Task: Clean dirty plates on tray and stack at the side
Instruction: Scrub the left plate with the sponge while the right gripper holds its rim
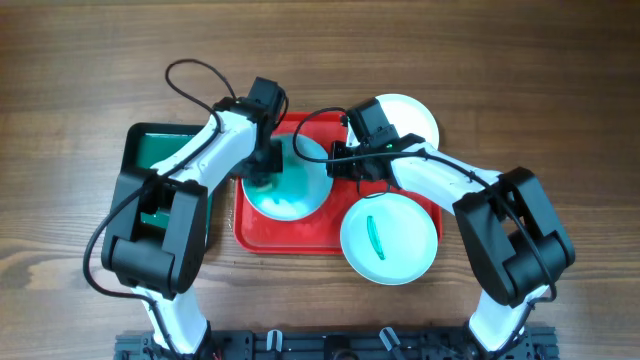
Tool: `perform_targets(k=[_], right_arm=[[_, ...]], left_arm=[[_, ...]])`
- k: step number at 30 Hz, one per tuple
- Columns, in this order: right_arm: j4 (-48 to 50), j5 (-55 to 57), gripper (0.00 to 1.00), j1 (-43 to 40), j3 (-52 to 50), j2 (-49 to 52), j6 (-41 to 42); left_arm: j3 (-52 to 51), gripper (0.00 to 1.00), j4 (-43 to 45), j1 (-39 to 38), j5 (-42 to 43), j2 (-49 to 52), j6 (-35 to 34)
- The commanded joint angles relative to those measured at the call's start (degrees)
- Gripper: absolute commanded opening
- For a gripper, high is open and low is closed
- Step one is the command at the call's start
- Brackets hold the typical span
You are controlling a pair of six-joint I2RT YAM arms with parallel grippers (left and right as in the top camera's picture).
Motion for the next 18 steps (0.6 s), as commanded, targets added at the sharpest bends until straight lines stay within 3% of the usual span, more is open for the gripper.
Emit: perform_targets(k=[1,4,10,14,18], right_arm=[[0.0,-0.2,0.04,-0.2,1.0,0.9,0.3],[0.1,-0.2,0.04,-0.2,1.0,0.9,0.3],[0.1,-0.2,0.04,-0.2,1.0,0.9,0.3],[0.1,-0.2,0.04,-0.2,1.0,0.9,0.3],[0.1,-0.2,0.04,-0.2,1.0,0.9,0.3]], left_arm=[[-1.6,0.04,-5.9,-1.2,17.2,1.3,12.7],[-1.6,0.04,-5.9,-2.1,22.9,1.3,17.3],[-1.6,0.04,2.1,-4.1,21.6,1.3,14.3],[-1.6,0.04,10.5,-4.7,3.8,1.3,-0.9],[-1.6,0.04,15.3,-4.5,-11.7,1.3,-9.7]])
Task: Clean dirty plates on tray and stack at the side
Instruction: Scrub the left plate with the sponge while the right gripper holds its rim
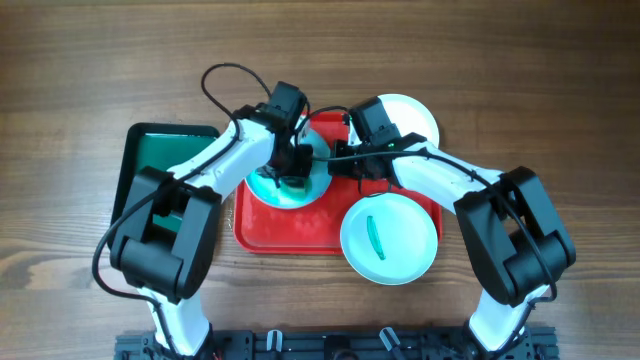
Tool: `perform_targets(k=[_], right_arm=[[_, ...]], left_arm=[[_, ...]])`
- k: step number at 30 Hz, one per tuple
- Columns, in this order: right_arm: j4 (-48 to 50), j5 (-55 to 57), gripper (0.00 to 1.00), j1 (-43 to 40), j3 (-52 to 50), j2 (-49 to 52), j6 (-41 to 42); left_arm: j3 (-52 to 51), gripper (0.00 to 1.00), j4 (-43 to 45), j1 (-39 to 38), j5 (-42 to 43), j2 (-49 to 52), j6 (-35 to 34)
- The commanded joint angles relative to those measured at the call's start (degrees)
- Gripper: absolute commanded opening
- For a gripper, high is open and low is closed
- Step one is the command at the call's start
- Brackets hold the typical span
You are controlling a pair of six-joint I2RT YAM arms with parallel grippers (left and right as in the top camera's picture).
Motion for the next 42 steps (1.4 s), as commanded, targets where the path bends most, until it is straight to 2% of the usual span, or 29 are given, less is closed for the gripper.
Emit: perform_targets(k=[1,4,7,10,15,17,19,23,28,30,38,42], right_arm=[[-0.1,-0.5,0.04,0.2,0.9,0.9,0.4],[0.0,-0.5,0.04,0.2,0.9,0.9,0.4],[0.1,-0.5,0.04,0.2,0.9,0.9,0.4],[0.0,-0.5,0.04,0.2,0.9,0.9,0.4],[-0.1,-0.6,0.04,0.2,0.9,0.9,0.4],[-0.1,-0.7,0.04,0.2,0.9,0.9,0.4],[-0.1,-1.0,0.05,0.2,0.9,0.9,0.3],[-0.1,-1.0,0.04,0.2,0.9,0.9,0.3],[-0.4,-1.0,0.04,0.2,0.9,0.9,0.3],[-0.8,-1.0,0.04,0.2,0.9,0.9,0.3],[-1.6,-0.3,0.04,0.2,0.9,0.9,0.4],[-1.7,0.8,0.05,0.2,0.9,0.9,0.4]], left_arm=[[-0.4,0.04,4.4,0.6,-23.3,1.3,-13.1],[-0.4,0.04,5.9,1.5,-30.3,1.3,-17.0],[-0.4,0.04,3.9,2.3,-26.8,1.3,-16.9],[-0.4,0.04,-1.4,2.7,-18.3,1.3,-15.5],[-0.4,0.04,-5.7,2.5,8.7,1.3,1.6],[-0.4,0.04,-5.7,2.4,15.1,1.3,5.8],[-0.4,0.04,-4.5,2.3,18.1,1.3,7.5],[-0.4,0.04,0.5,2.8,16.5,1.3,6.7],[0.4,0.04,3.6,6.1,-3.5,1.3,-7.1],[3.0,0.04,0.3,8.3,-5.8,1.0,-8.0],[18.8,0.04,-15.9,15.2,-6.0,-3.3,-7.7],[21.4,0.04,-20.4,16.3,-6.0,-6.3,-7.7]])
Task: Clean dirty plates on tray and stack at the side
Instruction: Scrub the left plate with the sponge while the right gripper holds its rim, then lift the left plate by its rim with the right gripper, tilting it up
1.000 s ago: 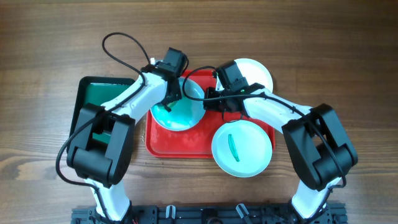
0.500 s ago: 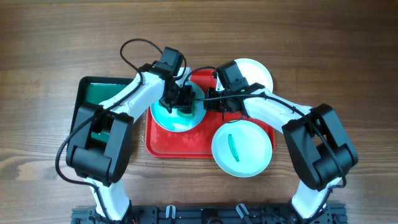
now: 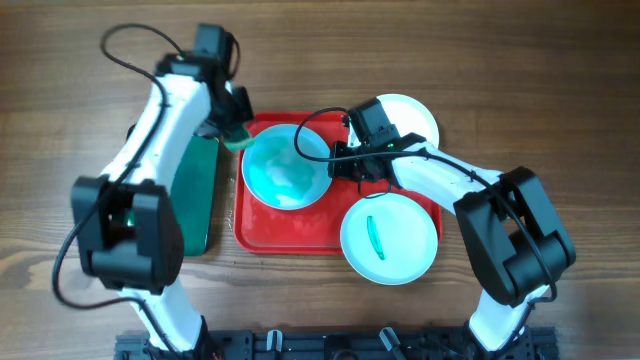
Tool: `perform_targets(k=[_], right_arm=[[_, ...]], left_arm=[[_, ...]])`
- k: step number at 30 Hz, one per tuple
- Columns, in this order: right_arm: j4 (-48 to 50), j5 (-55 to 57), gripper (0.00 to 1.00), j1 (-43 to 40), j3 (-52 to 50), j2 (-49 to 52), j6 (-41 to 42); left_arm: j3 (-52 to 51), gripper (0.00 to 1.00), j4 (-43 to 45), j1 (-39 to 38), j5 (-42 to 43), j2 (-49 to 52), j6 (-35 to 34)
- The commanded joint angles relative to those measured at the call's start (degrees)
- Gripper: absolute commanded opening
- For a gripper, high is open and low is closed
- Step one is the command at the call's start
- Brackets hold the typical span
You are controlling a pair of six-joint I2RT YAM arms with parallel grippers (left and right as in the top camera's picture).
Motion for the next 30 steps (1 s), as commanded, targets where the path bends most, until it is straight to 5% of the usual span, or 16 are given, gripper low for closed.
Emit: perform_targets(k=[1,3,6,10,19,30], right_arm=[[-0.3,1.3,0.13,0.0,0.9,0.9,0.1],[0.1,1.4,0.25,0.1,0.9,0.9,0.0],[0.5,1.5,0.28,0.7,0.9,0.9,-0.2],[0.6,1.2,0.04,1.3,0.9,0.9,-1.1],[-16.3,4.8,0.04,2.0,7.3,-2.9,-6.1],[-27.8,28.9,0.04,7.3,7.3,-18.8,-7.3]], left_arm=[[2.6,0.04,-3.1,0.7,-1.2,-5.4,-0.9],[2.6,0.04,-4.4,0.7,-1.2,-5.9,-0.9],[2.6,0.04,-6.5,0.7,-1.2,-5.9,-0.9],[2.6,0.04,-6.9,0.7,-1.2,-5.9,-1.0],[2.6,0.04,-6.9,0.7,-1.2,-5.9,-1.0],[2.6,0.04,-8.6,0.7,-1.2,-5.9,-1.0]])
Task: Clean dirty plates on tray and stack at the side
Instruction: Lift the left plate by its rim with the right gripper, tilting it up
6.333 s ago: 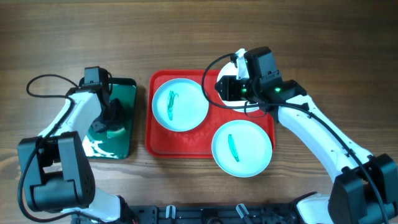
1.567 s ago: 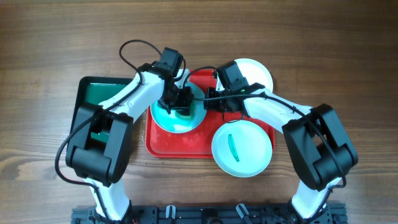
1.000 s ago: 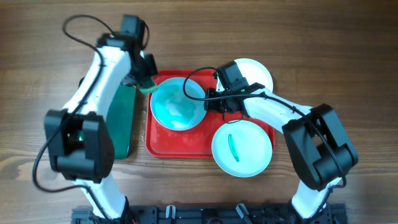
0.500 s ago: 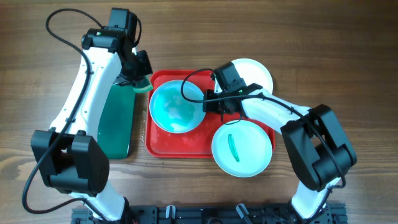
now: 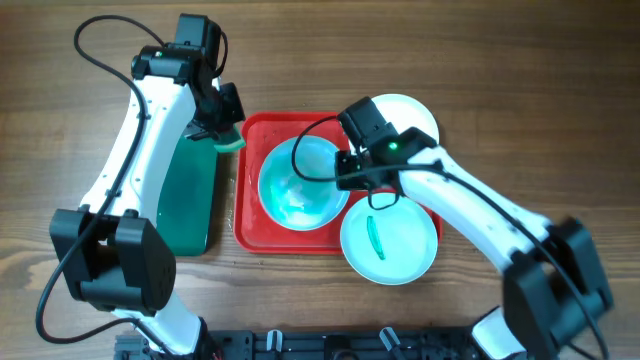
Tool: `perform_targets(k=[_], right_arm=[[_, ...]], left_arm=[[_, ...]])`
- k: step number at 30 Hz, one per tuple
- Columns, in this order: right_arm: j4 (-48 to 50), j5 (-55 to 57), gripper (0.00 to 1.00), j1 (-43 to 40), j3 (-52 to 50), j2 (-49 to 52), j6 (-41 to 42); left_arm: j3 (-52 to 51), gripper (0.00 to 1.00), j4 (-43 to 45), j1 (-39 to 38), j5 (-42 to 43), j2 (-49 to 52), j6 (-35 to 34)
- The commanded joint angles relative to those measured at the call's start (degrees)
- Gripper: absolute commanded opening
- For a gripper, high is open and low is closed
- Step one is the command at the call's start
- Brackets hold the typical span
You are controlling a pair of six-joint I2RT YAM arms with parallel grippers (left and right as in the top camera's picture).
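A teal plate (image 5: pixel 300 190) with whitish smears lies on the red tray (image 5: pixel 285 240). My right gripper (image 5: pixel 347 172) is at the plate's right rim, shut on it. My left gripper (image 5: pixel 224 133) hovers off the tray's back left corner, shut on a green sponge (image 5: pixel 231 142). A white plate (image 5: pixel 400 250) with a green streak in it overlaps the tray's front right corner. Another white plate (image 5: pixel 412 113) lies behind the tray at the right, partly hidden by my right arm.
A dark green bin (image 5: pixel 185 200) stands left of the tray, under my left arm. Cables loop from both wrists. Bare wooden tabletop surrounds the tray on all sides.
The teal plate has shifted to the right on the tray with my right gripper at its rim. The right arm has swung out. My left gripper with the sponge moved slightly left.
My left gripper first pressed the sponge into the teal plate while the right gripper held the rim. Then the sponge was further right in the plate. Later the left gripper was outside the plate at the tray's back left corner, and the plate now sits further right.
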Motion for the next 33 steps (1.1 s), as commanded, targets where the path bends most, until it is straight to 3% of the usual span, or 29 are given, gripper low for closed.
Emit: perform_targets(k=[1,16,21,30,33], right_arm=[[-1.9,14.6,0.04,1.7,1.4,-5.2,-1.0],[-4.9,53.3,0.04,16.5,1.4,-6.8,-1.7],[-1.6,60.6,0.05,19.8,1.4,-6.8,-9.1],[18.9,76.7,0.04,27.6,1.3,-6.8,-34.3],[21.2,79.5,0.04,28.7,1.3,-6.8,-37.7]], left_arm=[[0.8,0.04,-0.5,0.3,-0.7,-0.5,-1.0],[0.8,0.04,-0.4,0.3,-0.7,-0.5,-1.0],[0.8,0.04,-0.4,0.3,-0.7,-0.5,-1.0],[0.8,0.04,0.0,0.3,-0.7,-0.5,-1.0],[0.8,0.04,0.4,0.3,-0.7,-0.5,-1.0]])
